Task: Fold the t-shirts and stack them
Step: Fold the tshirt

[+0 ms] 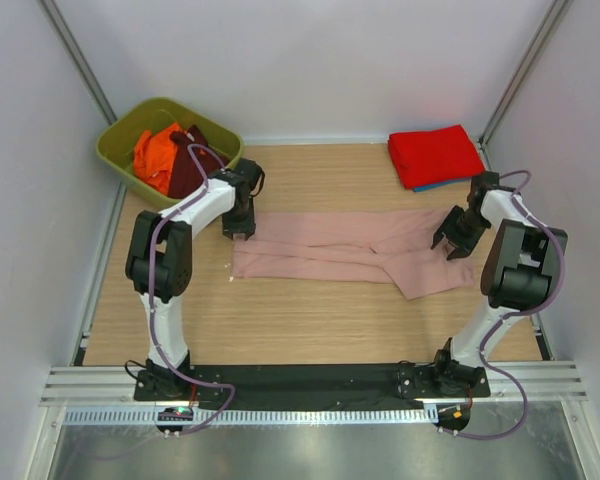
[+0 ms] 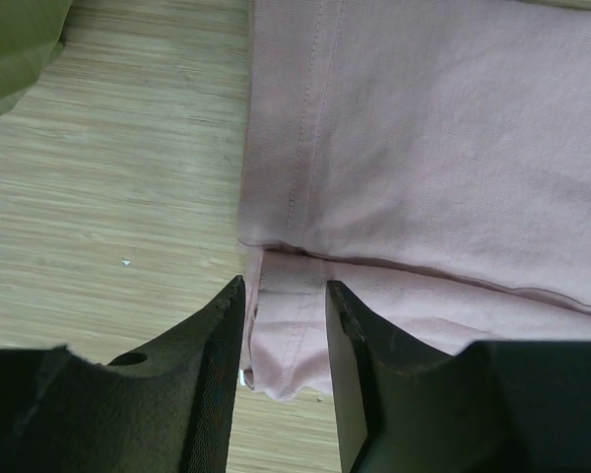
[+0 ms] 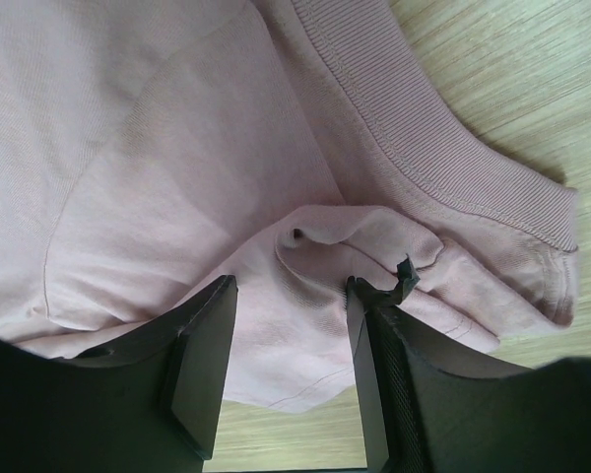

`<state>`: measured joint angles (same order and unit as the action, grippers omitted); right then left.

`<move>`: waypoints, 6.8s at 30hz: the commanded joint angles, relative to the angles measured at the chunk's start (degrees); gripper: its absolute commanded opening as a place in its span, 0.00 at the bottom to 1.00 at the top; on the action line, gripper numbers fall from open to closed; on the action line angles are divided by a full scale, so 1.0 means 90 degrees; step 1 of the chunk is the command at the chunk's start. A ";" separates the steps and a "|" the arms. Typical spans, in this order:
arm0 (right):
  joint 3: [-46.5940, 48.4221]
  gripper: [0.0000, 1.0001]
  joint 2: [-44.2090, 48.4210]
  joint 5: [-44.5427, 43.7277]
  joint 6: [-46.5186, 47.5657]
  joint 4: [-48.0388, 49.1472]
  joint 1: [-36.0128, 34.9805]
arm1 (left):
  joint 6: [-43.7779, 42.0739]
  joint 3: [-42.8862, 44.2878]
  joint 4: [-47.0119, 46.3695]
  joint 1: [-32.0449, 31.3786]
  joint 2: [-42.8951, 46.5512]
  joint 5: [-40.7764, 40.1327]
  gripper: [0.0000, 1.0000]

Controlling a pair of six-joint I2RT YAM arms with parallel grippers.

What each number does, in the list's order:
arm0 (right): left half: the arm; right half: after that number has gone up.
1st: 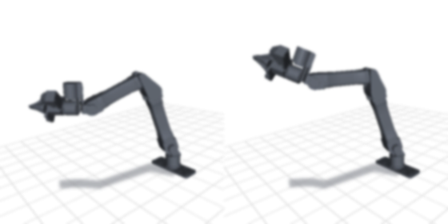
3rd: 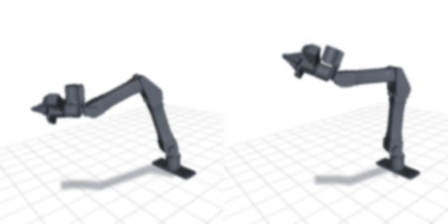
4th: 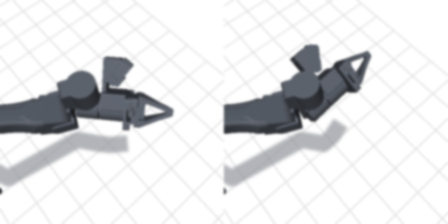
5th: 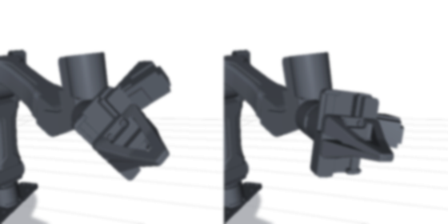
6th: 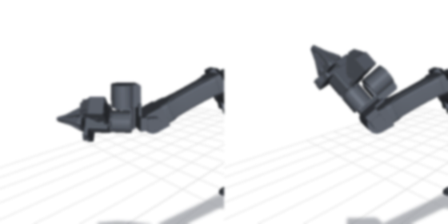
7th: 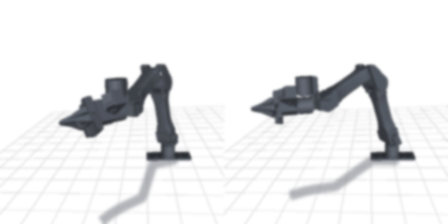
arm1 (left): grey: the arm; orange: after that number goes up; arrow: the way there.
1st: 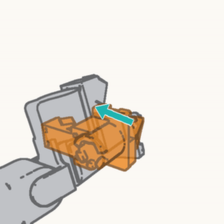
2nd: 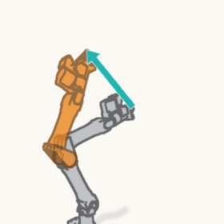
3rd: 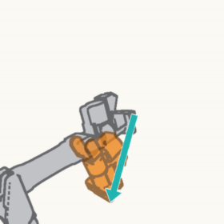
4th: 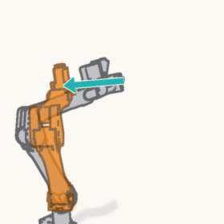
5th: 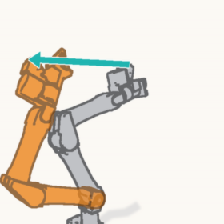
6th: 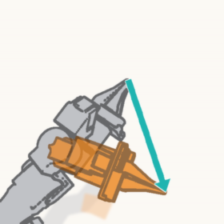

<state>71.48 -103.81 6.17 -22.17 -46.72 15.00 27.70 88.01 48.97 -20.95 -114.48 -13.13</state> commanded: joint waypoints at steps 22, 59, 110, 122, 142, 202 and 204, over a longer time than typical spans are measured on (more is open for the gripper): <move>0.0251 0.58 -0.0018 -0.0051 -0.0036 -0.0112 -0.0007 | -0.0090 0.0300 0.0076 0.0072 -0.0103 -0.0006 0.00; 0.0417 0.59 -0.0155 -0.0120 0.0110 -0.0161 0.0003 | -0.0051 -0.0150 -0.0227 0.0082 -0.0151 -0.0026 0.24; -0.0578 0.01 0.2940 -0.1223 -0.0642 -0.3315 -0.0085 | 0.1140 -0.3001 0.1520 -0.0153 0.4485 0.1047 0.00; -0.1048 0.01 0.3351 -0.1184 -0.0671 -0.3266 -0.0183 | 0.1795 -0.4114 0.1766 -0.0153 0.4986 0.1663 0.00; 0.0875 0.01 0.1234 -0.0764 -0.0603 -0.2212 -0.0173 | 0.0633 -0.1392 0.1541 -0.0133 0.1978 0.0492 0.01; -0.0541 0.01 0.2502 -0.0549 -0.0437 -0.2417 -0.0495 | 0.1619 -0.3704 0.1601 -0.0055 0.3756 0.1663 0.09; -0.0453 0.01 0.2355 -0.0549 -0.0427 -0.2407 -0.0495 | 0.1590 -0.3685 0.1512 -0.0065 0.3522 0.1683 0.09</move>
<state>64.25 -81.41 0.58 -26.85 -69.60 10.92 42.87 53.12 64.82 -21.69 -81.03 2.17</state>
